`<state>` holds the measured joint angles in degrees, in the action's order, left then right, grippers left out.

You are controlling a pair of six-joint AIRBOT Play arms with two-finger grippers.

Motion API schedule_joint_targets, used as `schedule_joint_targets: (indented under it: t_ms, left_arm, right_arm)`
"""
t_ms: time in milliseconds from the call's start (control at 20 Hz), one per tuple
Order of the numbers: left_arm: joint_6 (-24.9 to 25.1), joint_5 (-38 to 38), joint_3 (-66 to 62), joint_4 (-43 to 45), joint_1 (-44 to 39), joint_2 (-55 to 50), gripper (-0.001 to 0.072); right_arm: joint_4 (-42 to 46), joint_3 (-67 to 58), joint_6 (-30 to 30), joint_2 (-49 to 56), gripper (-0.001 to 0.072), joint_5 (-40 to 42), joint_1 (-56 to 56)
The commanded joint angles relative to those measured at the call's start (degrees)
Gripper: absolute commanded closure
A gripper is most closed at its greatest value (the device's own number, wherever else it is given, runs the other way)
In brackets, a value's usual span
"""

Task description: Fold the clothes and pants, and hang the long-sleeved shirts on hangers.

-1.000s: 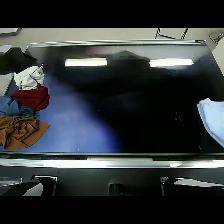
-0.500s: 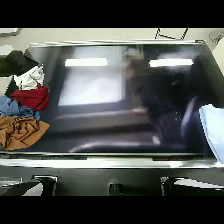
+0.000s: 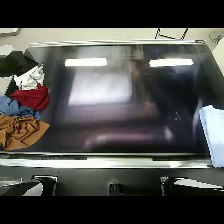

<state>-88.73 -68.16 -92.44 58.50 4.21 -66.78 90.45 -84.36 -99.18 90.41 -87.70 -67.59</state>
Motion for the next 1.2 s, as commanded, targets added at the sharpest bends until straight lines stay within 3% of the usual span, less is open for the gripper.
schedule_joint_targets:
  t_ms: [0, 100, 200, 300, 450, 500, 550, 600, 650, 700, 850, 1150]
  left_arm:
    - [0.0, 0.3, 0.0, 0.0, 0.0, 0.0, 0.0679]
    - [0.7, 1.8, 0.0, 0.1, -0.1, -0.2, 0.0679]
    - [1.7, 6.1, -0.3, 3.7, -1.7, -0.9, 0.0680]
    - [-0.2, 8.0, -1.1, 16.6, -5.6, -2.8, 0.0681]
    - [-6.4, 2.7, -1.0, 37.3, -11.3, -8.3, 0.0678]
    - [-6.5, -1.0, -1.0, 38.6, -11.8, -10.5, 0.0584]
    - [-8.0, -6.3, -1.0, 37.8, -11.8, -13.1, 0.0220]
    - [-8.0, -12.7, -0.6, 36.5, -11.7, -15.4, 0.0009]
    - [-5.5, -18.7, 0.9, 35.6, -11.6, -17.2, 0.0002]
    - [-5.3, -19.8, 3.6, 34.0, -11.6, -17.3, 0.0001]
    - [-4.5, -9.9, 11.2, 31.2, -11.9, -12.7, 0.0001]
    - [-4.3, -9.1, 11.5, 32.3, -11.8, -12.9, 0.0001]
  right_arm:
    - [-3.3, -16.0, -0.1, -0.2, 0.0020, -7.3, 0.1]
    - [-13.0, -28.0, 0.2, -0.2, 0.0022, -0.7, 0.5]
    - [-22.1, -36.7, 2.7, -0.9, 0.0026, 11.6, 4.3]
    - [-24.7, -36.2, 7.2, -4.3, 0.0052, 20.9, 13.7]
    - [-22.0, -30.6, 9.1, -5.4, 0.0081, 14.1, 31.3]
    - [-21.0, -27.2, 8.4, -4.7, 0.0078, 8.2, 37.0]
    - [-20.0, -23.6, 7.2, -3.8, 0.0067, 3.1, 41.5]
    - [-19.8, -19.3, 6.6, -2.8, 0.0042, -1.2, 45.3]
    - [-19.7, -15.5, 6.6, -2.3, 0.0040, -3.3, 48.0]
    - [-19.4, -11.9, 6.6, -2.3, 0.0040, -3.3, 50.1]
    - [-16.4, -9.0, 6.6, -2.4, 0.0040, -1.0, 51.8]
    - [-14.2, -9.0, 6.6, -2.4, 0.0041, -1.3, 51.7]
